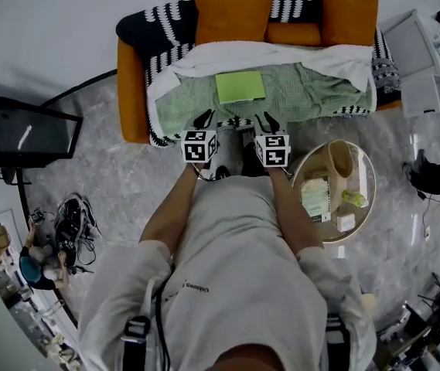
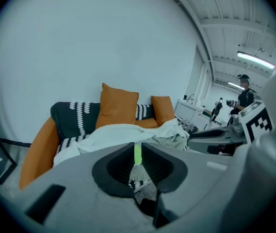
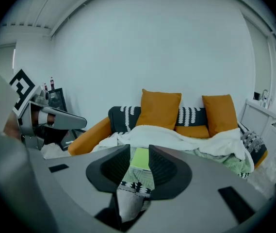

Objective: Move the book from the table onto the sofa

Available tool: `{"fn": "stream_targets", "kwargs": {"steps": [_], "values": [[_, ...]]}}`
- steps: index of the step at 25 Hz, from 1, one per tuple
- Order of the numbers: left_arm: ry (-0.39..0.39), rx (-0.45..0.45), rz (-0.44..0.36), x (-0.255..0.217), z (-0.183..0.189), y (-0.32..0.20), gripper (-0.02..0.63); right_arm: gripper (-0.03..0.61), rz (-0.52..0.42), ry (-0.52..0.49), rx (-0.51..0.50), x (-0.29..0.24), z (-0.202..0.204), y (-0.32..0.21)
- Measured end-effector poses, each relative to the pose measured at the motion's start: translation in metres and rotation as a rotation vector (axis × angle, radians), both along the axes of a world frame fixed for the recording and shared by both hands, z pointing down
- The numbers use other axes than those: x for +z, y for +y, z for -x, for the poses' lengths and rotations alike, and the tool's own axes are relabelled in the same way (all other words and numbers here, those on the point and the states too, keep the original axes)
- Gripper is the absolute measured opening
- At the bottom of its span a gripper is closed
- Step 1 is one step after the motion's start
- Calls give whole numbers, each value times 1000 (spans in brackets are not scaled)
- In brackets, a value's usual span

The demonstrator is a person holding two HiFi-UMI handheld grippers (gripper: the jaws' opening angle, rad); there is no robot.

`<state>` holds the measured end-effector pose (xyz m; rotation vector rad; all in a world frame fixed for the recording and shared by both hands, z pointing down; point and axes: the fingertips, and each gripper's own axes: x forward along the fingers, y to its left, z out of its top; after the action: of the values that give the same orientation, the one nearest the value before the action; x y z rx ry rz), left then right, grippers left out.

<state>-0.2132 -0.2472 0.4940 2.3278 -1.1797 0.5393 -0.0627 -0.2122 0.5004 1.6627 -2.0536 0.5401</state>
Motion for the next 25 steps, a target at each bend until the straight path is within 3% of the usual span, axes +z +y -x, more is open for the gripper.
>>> {"fn": "stream_targets", "kwargs": {"steps": [6, 12, 18, 25], "values": [[-12, 44, -14, 1, -5, 11, 41, 91, -20, -3, 22, -4, -2, 8], [-2, 33, -22, -3, 2, 13, 23, 64, -51, 26, 39, -8, 1, 18], [-1, 29, 6, 7, 5, 22, 11, 38, -18, 24, 48, 4, 2, 35], [71, 16, 33, 4, 7, 24, 9, 8, 8, -13, 58, 6, 2, 36]]}}
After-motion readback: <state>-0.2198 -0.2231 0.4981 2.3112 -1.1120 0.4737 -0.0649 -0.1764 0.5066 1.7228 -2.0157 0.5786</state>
